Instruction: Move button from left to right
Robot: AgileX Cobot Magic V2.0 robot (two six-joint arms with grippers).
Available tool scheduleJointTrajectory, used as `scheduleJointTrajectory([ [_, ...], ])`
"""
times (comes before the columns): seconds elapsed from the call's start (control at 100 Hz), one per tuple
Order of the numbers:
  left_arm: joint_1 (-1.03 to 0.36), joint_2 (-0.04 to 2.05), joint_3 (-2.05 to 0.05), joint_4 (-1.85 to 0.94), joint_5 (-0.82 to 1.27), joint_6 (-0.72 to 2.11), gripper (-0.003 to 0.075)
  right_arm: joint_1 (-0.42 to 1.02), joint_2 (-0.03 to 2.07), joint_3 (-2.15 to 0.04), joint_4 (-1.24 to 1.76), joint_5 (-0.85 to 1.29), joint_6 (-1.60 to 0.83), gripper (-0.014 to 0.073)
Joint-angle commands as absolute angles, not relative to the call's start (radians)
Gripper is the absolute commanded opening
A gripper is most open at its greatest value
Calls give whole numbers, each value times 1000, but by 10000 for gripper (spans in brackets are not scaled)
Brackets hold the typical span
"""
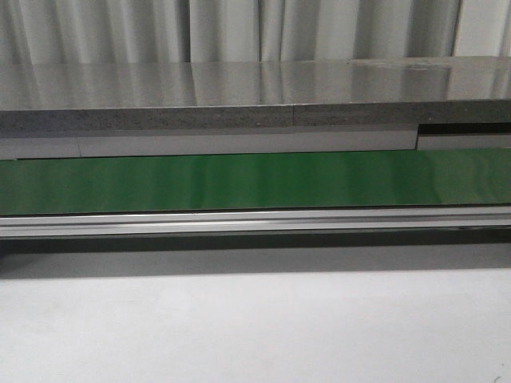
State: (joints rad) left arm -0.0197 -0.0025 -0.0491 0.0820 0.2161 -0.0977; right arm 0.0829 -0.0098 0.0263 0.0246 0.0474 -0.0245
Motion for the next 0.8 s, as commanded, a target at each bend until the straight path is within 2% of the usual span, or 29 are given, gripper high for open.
scheduleJointTrajectory([
  [0.0, -30, -34, -51, 90, 121, -116, -21, 85, -29, 11, 20, -40, -23, -68],
  [0.35, -30, -34, 49, 93, -12, -123, -21, 85, -29, 11, 20, -41, -23, -68],
  [0.79, -30, -34, 48, 87, -14, -124, -21, 85, -29, 11, 20, -41, -23, -68],
])
